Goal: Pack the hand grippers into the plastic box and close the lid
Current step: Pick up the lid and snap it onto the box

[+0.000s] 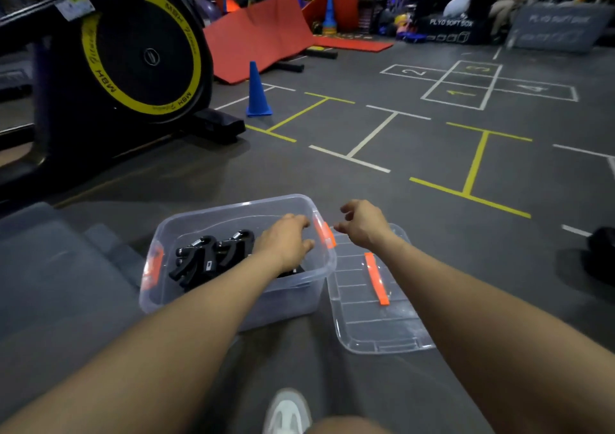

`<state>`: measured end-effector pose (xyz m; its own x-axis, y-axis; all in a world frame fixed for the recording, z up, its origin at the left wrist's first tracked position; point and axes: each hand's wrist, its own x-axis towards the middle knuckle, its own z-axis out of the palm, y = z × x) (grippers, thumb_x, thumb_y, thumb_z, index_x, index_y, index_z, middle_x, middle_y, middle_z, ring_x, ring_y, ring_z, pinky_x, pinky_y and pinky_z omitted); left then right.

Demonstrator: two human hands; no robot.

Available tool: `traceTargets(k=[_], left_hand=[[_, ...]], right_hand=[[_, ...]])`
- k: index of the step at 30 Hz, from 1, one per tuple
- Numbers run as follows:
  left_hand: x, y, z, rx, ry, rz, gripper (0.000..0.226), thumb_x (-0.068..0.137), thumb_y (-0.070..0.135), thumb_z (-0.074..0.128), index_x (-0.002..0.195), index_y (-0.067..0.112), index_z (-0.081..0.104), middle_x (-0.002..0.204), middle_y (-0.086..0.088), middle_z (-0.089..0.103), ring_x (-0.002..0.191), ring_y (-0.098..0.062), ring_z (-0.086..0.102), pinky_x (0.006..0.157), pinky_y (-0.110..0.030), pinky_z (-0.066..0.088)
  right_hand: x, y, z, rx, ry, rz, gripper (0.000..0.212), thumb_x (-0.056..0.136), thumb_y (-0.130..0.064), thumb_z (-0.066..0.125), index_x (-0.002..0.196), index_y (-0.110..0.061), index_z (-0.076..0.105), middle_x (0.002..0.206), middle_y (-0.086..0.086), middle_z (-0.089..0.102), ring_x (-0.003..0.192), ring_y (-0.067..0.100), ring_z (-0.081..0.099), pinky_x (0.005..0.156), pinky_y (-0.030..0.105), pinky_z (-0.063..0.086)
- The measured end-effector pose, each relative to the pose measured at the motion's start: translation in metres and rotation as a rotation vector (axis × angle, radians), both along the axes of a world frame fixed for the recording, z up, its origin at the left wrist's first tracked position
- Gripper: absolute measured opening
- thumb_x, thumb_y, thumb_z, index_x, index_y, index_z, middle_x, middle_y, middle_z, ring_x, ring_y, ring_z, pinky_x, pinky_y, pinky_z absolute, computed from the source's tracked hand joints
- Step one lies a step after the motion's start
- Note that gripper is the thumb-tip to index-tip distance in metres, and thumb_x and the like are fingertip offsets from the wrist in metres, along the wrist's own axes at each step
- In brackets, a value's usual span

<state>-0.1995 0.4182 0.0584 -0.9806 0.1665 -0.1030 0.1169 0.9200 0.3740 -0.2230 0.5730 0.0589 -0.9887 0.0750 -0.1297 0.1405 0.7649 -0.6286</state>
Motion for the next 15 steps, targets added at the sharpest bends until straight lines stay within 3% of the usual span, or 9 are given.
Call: traceTargets(k=[7, 15], left_hand=[[0.012, 0.039, -0.032, 0.036, -0.096, -0.248, 0.046, 0.086, 0.028, 0.061, 0.130, 0.021, 0.050, 0.136, -0.002, 0.052, 0.123, -0.022, 0.053, 0.104, -0.039, 0.043], [-0.003, 0.109, -0.150, -0.061, -0.290, -0.379, 0.042, 0.087, 0.029, 0.060, 0.128, 0.023, 0.049, 0.132, -0.002, 0.050, 0.122, -0.024, 0.052, 0.101, -0.038, 0.044]], right_hand=[[0.031, 0.054, -0.021, 0.043, -0.112, -0.109, 0.042, 0.086, -0.017, 0.066, 0.125, -0.004, 0.058, 0.127, 0.013, 0.062, 0.118, 0.026, 0.058, 0.097, 0.029, 0.043], [0.027, 0.126, -0.144, 0.035, -0.339, -0.202, 0.043, 0.086, -0.018, 0.067, 0.127, -0.007, 0.057, 0.128, 0.012, 0.061, 0.119, 0.026, 0.057, 0.097, 0.028, 0.043]])
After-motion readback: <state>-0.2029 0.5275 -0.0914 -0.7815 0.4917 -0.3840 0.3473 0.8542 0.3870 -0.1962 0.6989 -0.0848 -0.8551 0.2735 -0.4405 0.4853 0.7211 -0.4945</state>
